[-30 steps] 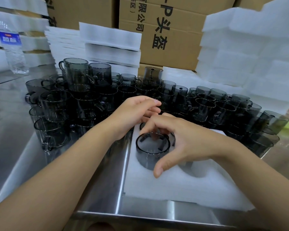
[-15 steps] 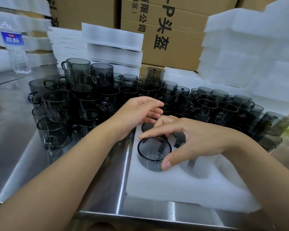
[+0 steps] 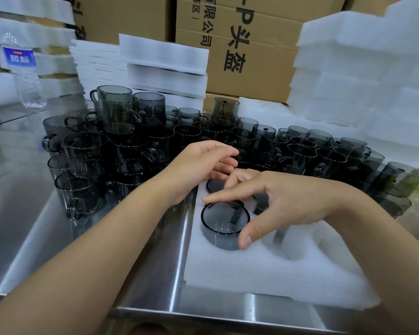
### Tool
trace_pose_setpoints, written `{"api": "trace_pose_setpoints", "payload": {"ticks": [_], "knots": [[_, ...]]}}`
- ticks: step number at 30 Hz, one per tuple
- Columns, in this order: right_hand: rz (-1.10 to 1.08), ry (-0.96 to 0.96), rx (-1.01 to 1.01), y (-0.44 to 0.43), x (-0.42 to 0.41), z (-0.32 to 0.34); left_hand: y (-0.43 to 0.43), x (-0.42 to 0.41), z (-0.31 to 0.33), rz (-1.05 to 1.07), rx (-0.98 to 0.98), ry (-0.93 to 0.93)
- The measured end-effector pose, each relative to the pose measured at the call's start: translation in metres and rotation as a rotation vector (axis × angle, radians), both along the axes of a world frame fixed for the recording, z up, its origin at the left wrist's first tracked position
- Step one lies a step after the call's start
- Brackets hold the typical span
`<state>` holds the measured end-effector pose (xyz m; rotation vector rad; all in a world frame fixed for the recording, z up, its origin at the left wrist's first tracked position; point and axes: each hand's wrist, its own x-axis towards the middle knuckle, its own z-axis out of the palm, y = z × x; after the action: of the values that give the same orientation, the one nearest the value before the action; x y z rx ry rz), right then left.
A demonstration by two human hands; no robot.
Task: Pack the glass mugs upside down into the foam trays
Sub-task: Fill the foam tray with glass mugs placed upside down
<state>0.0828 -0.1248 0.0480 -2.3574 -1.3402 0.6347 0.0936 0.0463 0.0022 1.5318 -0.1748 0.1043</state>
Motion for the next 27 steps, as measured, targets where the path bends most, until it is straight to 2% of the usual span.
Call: {"api": "trace_pose_setpoints", "payload": {"ticks": [20,25,27], "knots": [[0.062,-0.018,-0.133,0.001,0.003,0.004,-0.002,-0.006,0.004,-0.003,0.071,-0.012],[0.049,-0.043,-0.084,0.0,0.005,-0.002,-0.002,-0.005,0.003,-0.003,0.076,-0.01],[0.009,-0.019,0.034,-0.002,0.003,-0.006,-0.001,-0.005,0.003,-0.025,0.078,-0.005]]}}
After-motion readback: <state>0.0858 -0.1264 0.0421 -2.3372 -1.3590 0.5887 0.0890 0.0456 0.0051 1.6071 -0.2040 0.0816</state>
